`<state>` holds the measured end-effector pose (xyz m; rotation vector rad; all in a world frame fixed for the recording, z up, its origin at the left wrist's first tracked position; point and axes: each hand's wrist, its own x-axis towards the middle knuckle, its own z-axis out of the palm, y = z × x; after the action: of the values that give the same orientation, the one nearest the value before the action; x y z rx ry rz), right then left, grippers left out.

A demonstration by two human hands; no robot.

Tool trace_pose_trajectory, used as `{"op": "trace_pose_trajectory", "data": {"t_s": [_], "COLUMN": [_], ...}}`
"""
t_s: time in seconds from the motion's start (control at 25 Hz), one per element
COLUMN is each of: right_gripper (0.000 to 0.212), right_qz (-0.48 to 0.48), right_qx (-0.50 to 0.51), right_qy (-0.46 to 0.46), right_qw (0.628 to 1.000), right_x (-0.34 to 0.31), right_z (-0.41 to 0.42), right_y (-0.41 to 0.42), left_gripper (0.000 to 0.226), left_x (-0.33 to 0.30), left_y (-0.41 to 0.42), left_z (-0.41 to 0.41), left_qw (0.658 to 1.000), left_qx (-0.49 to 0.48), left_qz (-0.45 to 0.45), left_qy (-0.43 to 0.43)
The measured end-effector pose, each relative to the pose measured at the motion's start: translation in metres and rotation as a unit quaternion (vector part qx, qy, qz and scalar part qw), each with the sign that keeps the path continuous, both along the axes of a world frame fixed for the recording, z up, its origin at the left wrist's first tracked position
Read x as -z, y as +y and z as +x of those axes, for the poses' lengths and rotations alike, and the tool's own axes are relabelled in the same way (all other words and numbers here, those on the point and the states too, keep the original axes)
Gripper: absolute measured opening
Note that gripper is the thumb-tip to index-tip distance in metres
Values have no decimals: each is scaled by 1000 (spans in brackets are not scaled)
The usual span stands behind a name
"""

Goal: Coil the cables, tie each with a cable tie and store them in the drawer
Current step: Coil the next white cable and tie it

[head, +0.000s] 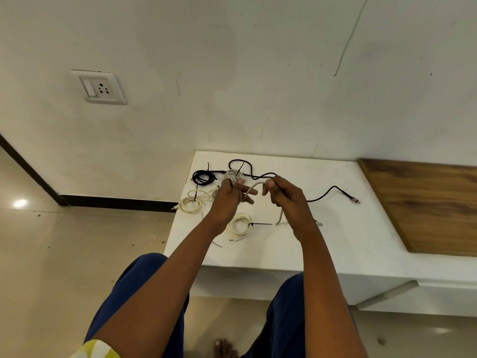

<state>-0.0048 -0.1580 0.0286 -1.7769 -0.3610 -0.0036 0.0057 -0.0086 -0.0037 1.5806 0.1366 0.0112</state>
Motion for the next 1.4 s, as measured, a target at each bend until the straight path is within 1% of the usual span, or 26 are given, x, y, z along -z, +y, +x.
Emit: {"op": "trace_pose_trajectory", "data": {"t_s": [0.04,0.12,0.2,0.24,0.32,0.36,0.48,0.64,0.76,0.8,0.88,1.0,1.04,1.12,1.2,1.28,1.4], "right_gripper": [29,29,28,29,28,26,22,22,21,23,30,33,32,29,23,20,20], "right_qz": [5,6,-8,-19,-44,-57,-68,-64,-134,-166,-211,-241,-248,-267,-268,-259,-245], "right_qx": [21,67,119,147,192,205,198,154,133,138,151,151,143,123,82,27,-13], "right_qy": [-9,-26,-36,-40,-39,-32,-11,-1,3,4,12,22,24,22,20,23,21], "right_qw": [1000,997,992,988,980,977,978,986,982,976,966,959,958,956,960,965,969], "right_x": [1,4,6,7,10,11,13,13,17,19,24,27,27,26,23,23,23], "right_z": [1,4,7,8,11,12,13,14,15,16,16,16,16,15,13,12,10], "right_y": [-1,-3,-4,-4,-4,-5,-5,1,5,4,0,-7,-8,-8,-6,-3,1], "left_gripper": [23,22,30,36,48,50,40,34,26,26,26,21,23,36,38,32,26], "left_x": [0,-1,-3,-4,-9,-12,-21,-30,-33,-34,-38,-41,-39,-34,-30,-26,-21], "left_y": [-3,-7,-9,-9,-7,-6,-3,2,6,9,21,42,46,52,55,55,46], "left_z": [-2,-4,-6,-6,-8,-8,-9,-9,-9,-8,-4,4,6,9,13,15,15], "left_qw": [1000,998,992,986,961,943,885,823,774,763,755,754,761,780,799,832,897], "left_qx": [22,61,109,138,200,231,289,287,264,248,186,64,29,-31,-85,-137,-187], "left_qz": [16,7,-33,-69,-161,-207,-342,-479,-570,-593,-629,-652,-646,-624,-594,-537,-400], "left_qy": [4,24,49,63,100,118,128,104,82,66,19,-39,-46,-42,-31,-18,-2]}}
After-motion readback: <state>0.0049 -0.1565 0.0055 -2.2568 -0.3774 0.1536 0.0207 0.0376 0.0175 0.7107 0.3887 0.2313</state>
